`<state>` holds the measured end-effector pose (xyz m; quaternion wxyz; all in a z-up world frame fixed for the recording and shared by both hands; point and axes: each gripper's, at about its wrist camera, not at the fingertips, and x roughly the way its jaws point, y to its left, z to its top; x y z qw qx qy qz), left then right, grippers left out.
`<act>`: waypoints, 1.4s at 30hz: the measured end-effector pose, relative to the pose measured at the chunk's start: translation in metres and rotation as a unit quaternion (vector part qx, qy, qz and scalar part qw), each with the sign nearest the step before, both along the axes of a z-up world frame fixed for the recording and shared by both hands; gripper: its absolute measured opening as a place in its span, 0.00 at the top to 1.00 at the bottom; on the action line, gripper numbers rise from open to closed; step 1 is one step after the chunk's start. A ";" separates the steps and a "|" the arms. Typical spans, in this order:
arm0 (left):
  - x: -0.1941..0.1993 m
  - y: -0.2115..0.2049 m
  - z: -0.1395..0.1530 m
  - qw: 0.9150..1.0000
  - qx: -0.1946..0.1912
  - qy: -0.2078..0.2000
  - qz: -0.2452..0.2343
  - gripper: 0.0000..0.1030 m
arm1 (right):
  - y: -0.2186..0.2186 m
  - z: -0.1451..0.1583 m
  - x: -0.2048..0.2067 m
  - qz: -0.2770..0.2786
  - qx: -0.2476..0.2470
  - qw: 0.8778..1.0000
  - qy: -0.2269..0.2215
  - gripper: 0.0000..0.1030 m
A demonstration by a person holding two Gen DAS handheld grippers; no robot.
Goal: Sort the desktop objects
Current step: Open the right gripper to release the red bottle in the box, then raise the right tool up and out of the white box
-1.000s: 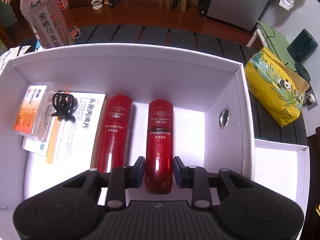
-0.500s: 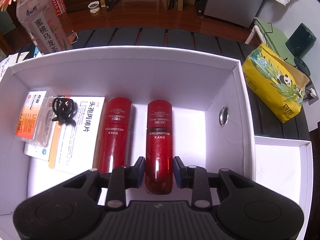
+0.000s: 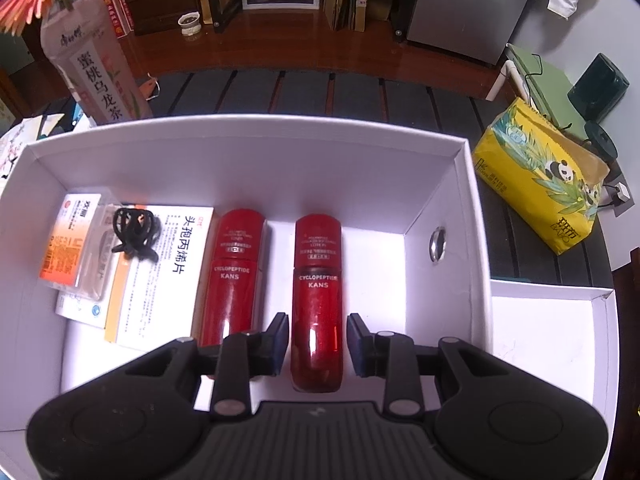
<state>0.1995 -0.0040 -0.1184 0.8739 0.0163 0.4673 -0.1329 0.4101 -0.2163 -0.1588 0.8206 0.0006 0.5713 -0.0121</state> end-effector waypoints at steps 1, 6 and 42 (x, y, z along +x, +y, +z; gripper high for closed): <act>0.000 0.000 0.000 1.000 0.000 0.000 0.001 0.14 | 0.000 0.001 -0.001 0.001 0.000 1.000 -0.001 0.71; 0.000 0.003 0.002 1.000 -0.006 -0.004 0.004 0.14 | -0.002 0.010 -0.009 0.006 0.006 1.000 -0.012 0.71; -0.003 0.013 0.003 0.999 0.006 -0.008 0.044 0.14 | 0.003 0.109 -0.153 0.067 0.023 0.989 -0.132 0.70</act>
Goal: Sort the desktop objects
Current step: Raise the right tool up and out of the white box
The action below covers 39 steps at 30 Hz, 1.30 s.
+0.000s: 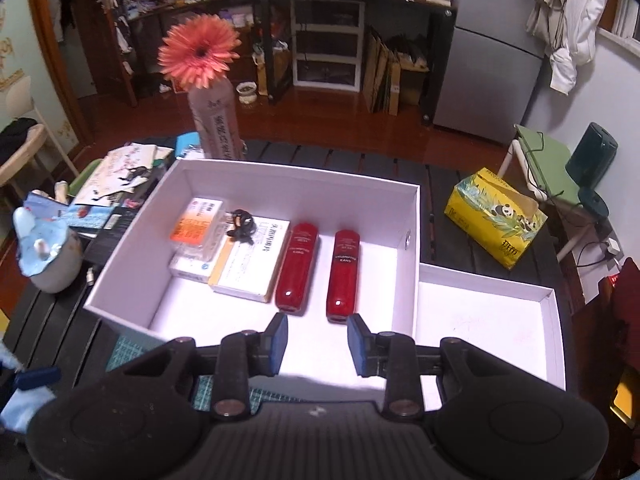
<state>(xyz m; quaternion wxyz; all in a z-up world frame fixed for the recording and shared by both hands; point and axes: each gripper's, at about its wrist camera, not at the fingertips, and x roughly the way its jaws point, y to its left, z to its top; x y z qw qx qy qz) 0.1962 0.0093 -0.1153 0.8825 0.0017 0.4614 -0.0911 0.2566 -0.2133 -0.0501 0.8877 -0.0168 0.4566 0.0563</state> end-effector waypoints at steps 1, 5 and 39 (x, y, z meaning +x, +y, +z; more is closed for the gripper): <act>0.000 0.000 0.001 1.000 -0.002 -0.001 0.000 0.14 | -0.001 0.003 -0.006 0.002 0.001 1.000 -0.005 0.70; -0.003 0.001 0.003 1.000 -0.008 -0.001 -0.001 0.14 | -0.001 0.012 -0.032 0.005 -0.008 0.999 -0.032 0.56; -0.019 0.019 0.020 0.999 -0.021 -0.024 0.040 0.14 | -0.010 -0.066 -0.132 -0.079 0.052 0.991 -0.093 0.47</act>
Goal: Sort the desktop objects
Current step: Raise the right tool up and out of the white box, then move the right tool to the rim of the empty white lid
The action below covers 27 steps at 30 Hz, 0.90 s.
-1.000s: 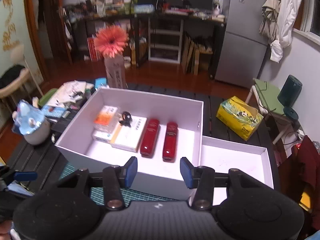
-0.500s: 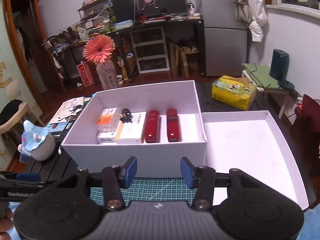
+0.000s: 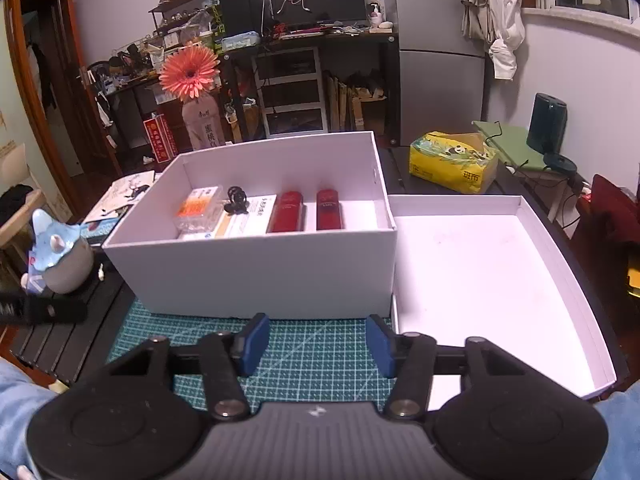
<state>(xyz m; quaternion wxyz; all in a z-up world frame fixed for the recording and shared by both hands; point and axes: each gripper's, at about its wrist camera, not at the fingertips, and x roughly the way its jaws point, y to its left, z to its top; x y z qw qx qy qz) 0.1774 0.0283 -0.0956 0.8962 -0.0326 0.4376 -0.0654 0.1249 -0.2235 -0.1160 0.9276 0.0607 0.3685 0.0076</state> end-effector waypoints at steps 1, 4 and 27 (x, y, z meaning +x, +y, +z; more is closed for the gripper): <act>0.000 0.000 0.000 1.000 -0.001 -0.001 0.001 0.14 | 0.001 -0.001 -0.002 0.001 -0.003 1.000 0.000 0.47; -0.002 0.000 0.001 1.000 0.001 -0.004 0.003 0.14 | 0.002 -0.004 -0.006 0.002 -0.005 1.000 -0.001 0.45; -0.020 -0.017 0.009 0.996 0.046 -0.066 0.030 0.14 | 0.014 -0.006 -0.017 0.004 -0.033 0.999 -0.018 0.23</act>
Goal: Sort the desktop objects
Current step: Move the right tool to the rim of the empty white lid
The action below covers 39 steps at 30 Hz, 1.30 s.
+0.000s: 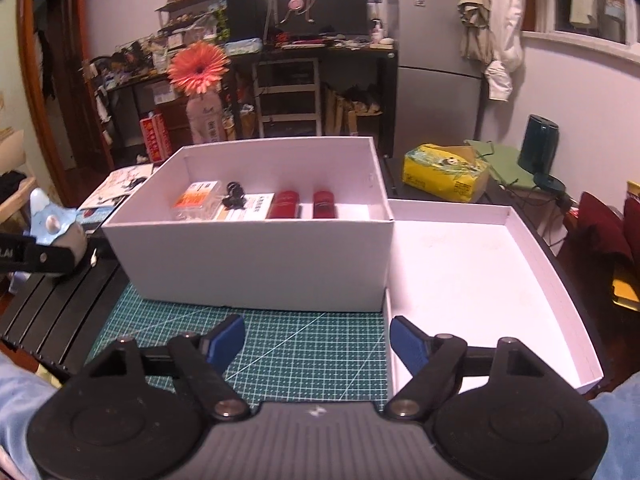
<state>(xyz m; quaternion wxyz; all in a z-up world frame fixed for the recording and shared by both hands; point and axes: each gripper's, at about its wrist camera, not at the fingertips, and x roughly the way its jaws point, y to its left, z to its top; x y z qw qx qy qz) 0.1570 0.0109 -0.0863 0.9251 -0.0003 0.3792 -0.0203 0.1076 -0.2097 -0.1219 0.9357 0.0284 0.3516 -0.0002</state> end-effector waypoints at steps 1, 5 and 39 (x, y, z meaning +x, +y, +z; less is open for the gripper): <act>0.000 -0.002 -0.001 1.000 -0.002 0.003 -0.004 0.14 | 0.001 -0.001 0.000 0.003 -0.001 1.000 0.001 0.23; -0.003 -0.011 -0.005 1.000 0.000 0.006 -0.014 0.14 | 0.000 -0.002 0.002 -0.001 0.007 1.000 0.002 0.23; 0.002 -0.035 -0.019 0.998 0.022 0.007 -0.058 0.10 | -0.012 -0.006 0.009 -0.021 0.045 0.999 -0.007 0.19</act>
